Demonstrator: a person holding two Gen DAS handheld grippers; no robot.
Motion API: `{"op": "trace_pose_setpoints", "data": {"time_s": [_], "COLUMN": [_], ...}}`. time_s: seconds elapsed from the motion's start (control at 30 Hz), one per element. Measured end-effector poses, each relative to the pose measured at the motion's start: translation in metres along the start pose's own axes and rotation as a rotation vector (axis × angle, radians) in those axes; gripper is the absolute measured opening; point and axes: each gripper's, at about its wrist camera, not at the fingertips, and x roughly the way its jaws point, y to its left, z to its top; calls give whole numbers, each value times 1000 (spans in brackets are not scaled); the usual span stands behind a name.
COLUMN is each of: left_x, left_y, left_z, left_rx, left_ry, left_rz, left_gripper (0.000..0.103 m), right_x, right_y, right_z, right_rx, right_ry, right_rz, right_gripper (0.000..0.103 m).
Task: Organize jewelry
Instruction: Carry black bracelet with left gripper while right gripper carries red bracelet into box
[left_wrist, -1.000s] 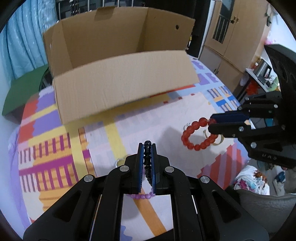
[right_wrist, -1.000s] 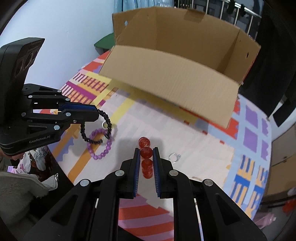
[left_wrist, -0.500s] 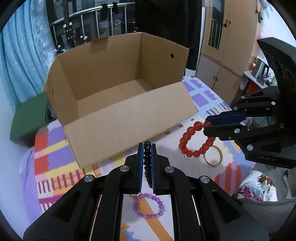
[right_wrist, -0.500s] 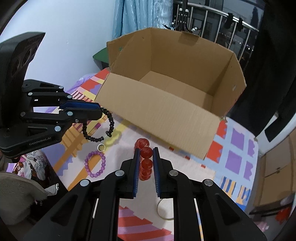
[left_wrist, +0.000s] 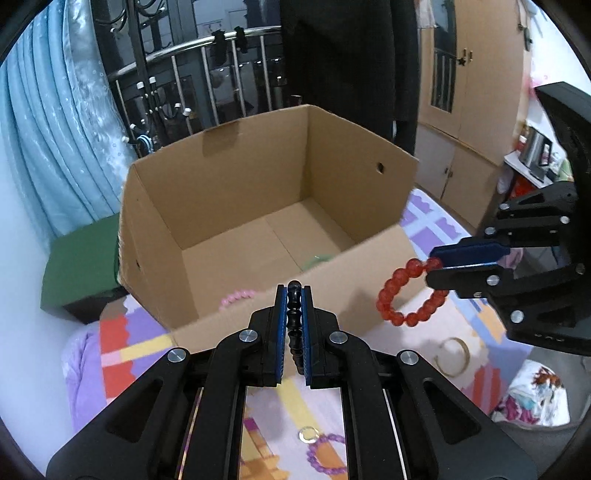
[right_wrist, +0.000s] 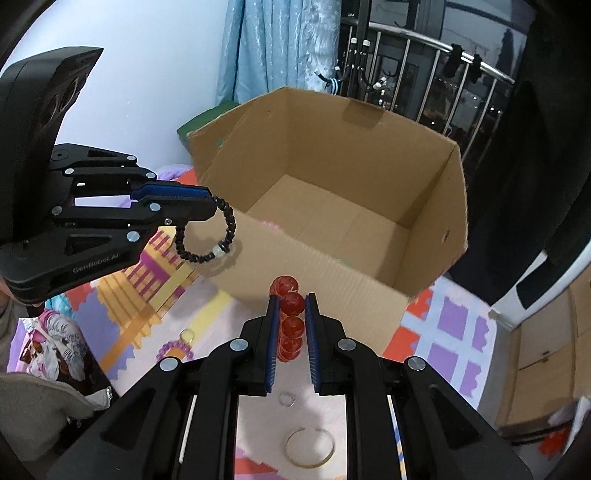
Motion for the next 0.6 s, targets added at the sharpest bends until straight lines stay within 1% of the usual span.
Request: {"op": "trace_pose_setpoints", "data": {"time_s": [0.1,0.23,0.37,0.47,0.53,0.6], "left_x": [6,15,26,38,41,44], "left_y": [5,15,22,31,35,39], "left_z": [10,18,27,34,38,44], "left_rx": [11,-6,-1,-22,-31,-28], "left_ry": [3,16,18,42,41,39], "left_rz": [19,12,59,60,55,65], "left_gripper": [7,7,7,7,7,7], "right_x": [2,6,15,22,26,30], "right_y": [-6,-17,-31,-41,-43,-46], "right_z": [14,28,41,47,48,51], "right_rx": [2,17,46,73,79,84], "right_ry": [-6,-10,-9,-8,-10,-7], "right_rz": [-10,-10,-21,-24,-36,-40], "right_gripper": [13,13,13,13,13,13]}}
